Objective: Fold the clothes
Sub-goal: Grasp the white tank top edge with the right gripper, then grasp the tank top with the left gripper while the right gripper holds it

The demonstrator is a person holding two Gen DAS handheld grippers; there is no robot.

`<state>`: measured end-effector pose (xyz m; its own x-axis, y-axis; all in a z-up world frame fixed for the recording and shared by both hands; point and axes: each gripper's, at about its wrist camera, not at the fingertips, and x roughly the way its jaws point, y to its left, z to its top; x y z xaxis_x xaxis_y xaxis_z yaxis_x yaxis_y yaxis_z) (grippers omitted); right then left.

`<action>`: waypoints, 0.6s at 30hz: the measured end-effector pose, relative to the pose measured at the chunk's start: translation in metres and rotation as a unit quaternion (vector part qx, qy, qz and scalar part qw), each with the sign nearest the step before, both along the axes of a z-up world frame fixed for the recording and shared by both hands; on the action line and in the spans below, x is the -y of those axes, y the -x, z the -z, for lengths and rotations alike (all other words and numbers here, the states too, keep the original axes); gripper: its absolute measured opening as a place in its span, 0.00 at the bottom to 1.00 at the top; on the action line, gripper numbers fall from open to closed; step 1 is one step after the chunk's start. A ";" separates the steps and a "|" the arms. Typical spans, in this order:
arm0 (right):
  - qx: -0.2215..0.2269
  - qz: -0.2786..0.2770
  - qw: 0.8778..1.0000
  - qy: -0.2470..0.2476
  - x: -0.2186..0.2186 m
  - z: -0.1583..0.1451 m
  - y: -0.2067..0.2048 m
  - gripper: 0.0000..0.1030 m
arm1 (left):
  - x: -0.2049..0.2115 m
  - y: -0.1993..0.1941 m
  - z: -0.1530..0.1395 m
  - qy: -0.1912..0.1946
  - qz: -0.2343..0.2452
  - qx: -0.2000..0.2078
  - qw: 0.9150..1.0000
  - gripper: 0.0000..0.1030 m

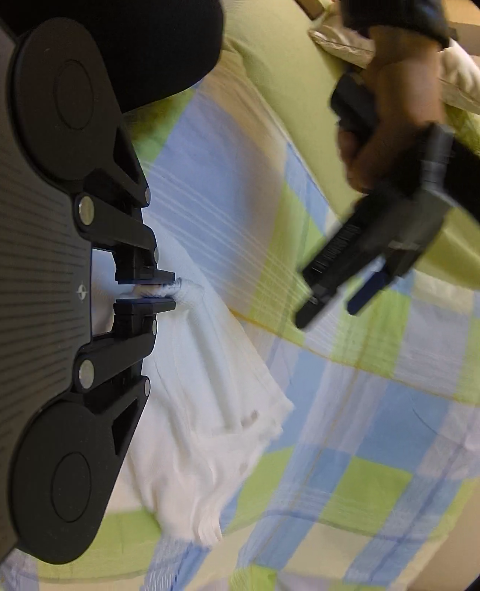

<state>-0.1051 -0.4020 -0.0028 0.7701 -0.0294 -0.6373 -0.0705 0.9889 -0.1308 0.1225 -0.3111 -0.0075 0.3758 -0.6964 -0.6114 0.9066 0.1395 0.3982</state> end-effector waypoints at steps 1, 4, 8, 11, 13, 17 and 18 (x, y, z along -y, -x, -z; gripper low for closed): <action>0.011 0.011 1.000 0.005 0.012 -0.012 0.010 0.04 | 0.008 0.003 0.002 -0.004 0.019 0.020 1.000 0.65; 0.035 0.051 0.998 0.024 0.042 -0.038 0.035 0.05 | 0.034 0.008 0.011 -0.023 0.081 0.099 0.992 0.65; 0.069 0.112 0.990 0.051 0.083 -0.070 0.064 0.04 | 0.073 0.008 0.036 -0.071 0.166 0.240 0.954 0.65; 0.096 0.170 0.978 0.071 0.119 -0.079 0.075 0.04 | 0.091 -0.005 0.052 -0.093 0.207 0.295 0.928 0.65; 0.102 0.211 0.969 0.081 0.151 -0.082 0.081 0.04 | 0.099 -0.013 0.056 -0.090 0.221 0.294 0.926 0.64; 0.079 0.273 0.958 0.041 0.217 -0.061 0.078 0.05 | 0.115 -0.010 0.058 -0.073 0.259 0.299 0.916 0.64; 0.070 0.286 0.955 0.029 0.232 -0.053 0.077 0.05 | 0.119 -0.005 0.059 -0.069 0.269 0.302 0.912 0.64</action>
<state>-0.1825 -0.6337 0.0503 0.6951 -0.5037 -0.5129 0.5016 0.8509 -0.1559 0.1279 -0.4304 -0.0662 0.3001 -0.8114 -0.5016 0.4388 -0.3495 0.8278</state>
